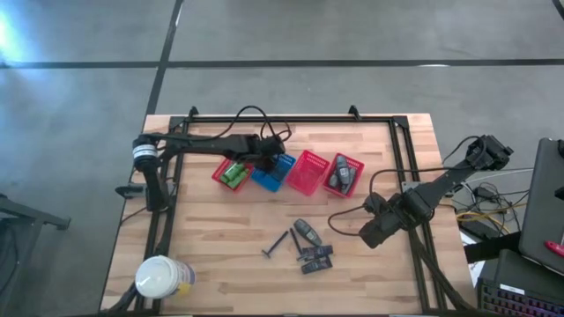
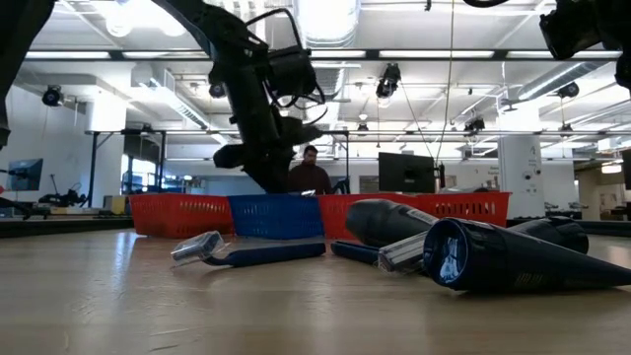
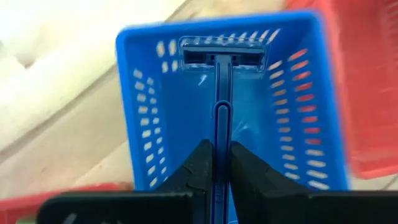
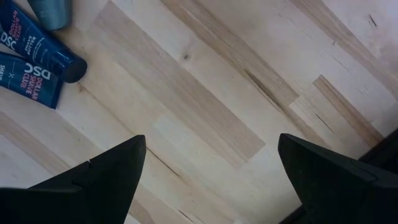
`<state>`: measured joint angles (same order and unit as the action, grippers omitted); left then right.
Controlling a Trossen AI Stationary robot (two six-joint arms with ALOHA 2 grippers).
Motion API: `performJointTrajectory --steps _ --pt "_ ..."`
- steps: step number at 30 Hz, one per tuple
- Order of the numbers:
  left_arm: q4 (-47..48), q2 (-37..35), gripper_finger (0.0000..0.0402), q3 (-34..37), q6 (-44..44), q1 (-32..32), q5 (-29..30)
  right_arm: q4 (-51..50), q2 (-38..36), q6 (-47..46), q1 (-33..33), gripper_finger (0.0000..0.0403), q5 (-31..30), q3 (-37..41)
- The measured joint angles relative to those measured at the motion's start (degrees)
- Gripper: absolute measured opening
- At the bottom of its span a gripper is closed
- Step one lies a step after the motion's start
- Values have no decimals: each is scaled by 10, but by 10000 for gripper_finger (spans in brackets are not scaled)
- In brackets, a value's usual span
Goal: Pick & Place Travel size toiletries
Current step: Put the blue razor into the blue bin
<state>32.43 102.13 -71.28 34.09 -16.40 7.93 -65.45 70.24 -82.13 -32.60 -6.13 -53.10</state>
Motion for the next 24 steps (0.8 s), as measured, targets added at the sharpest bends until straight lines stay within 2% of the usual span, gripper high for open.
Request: performJointTrajectory --steps 12,24 --pt "-31 1 47 49 6 -17 -3 -1 0 2 0 363 0 0" --pt "-30 -10 156 27 9 -15 -4 0 0 0 0 363 0 0"
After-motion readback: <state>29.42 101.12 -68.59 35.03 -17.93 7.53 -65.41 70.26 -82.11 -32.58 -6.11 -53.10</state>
